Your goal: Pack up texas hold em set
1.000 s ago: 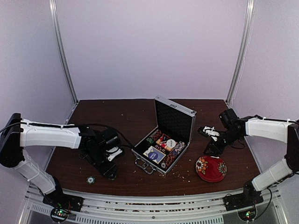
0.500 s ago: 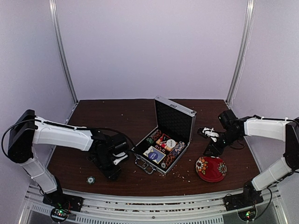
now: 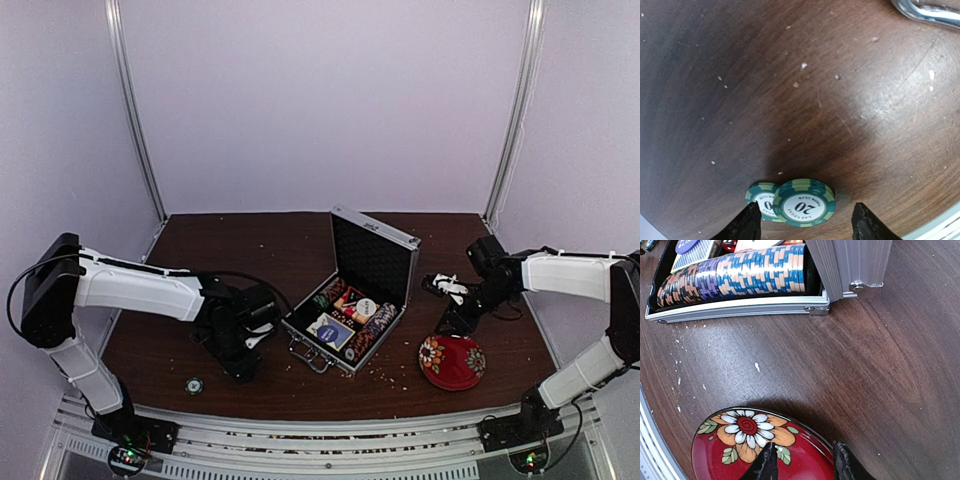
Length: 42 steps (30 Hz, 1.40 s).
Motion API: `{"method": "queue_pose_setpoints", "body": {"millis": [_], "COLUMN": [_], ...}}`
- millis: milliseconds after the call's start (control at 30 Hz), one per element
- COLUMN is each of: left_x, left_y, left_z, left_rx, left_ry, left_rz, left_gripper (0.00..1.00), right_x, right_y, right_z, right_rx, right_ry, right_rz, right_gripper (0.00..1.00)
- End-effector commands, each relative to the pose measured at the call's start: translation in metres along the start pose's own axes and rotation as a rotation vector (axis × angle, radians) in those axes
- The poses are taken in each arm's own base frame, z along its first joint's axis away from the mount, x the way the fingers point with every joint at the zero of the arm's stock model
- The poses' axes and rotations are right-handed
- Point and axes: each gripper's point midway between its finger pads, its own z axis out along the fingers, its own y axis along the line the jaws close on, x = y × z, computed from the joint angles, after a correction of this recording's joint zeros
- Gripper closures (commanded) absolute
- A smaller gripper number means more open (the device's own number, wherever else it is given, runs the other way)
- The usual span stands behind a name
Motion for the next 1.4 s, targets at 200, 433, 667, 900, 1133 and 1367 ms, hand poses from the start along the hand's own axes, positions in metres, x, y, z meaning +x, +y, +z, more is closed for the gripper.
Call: {"method": "queue_pose_setpoints", "body": {"millis": [200, 433, 667, 900, 1133, 1367], "left_x": [0.001, -0.008, -0.01, -0.008, 0.002, 0.007], "left_y": [0.005, -0.001, 0.006, 0.017, 0.019, 0.023], "left_z": [0.01, 0.005, -0.004, -0.011, -0.001, 0.003], "left_rx": [-0.04, -0.002, 0.021, 0.078, 0.089, 0.085], "left_ry": [0.039, 0.004, -0.026, -0.061, -0.02, -0.001], "left_rz": [-0.026, -0.029, -0.088, -0.177, -0.2, -0.218], "left_gripper": [0.4, 0.52, 0.57, 0.57, 0.57, 0.57], "right_x": [-0.006, -0.005, -0.006, -0.006, -0.005, -0.005], "right_y": [-0.002, -0.002, -0.002, -0.002, -0.001, -0.002], "right_z": [-0.003, -0.003, -0.004, -0.003, -0.002, -0.002], "right_rx": [0.015, 0.011, 0.013, 0.011, 0.009, 0.008], "right_ry": [-0.003, 0.0, -0.003, -0.003, 0.0, 0.002], "right_rz": [-0.017, -0.017, -0.019, -0.018, -0.015, -0.013], "right_gripper": [0.62, 0.62, 0.62, 0.62, 0.62, 0.62]}}
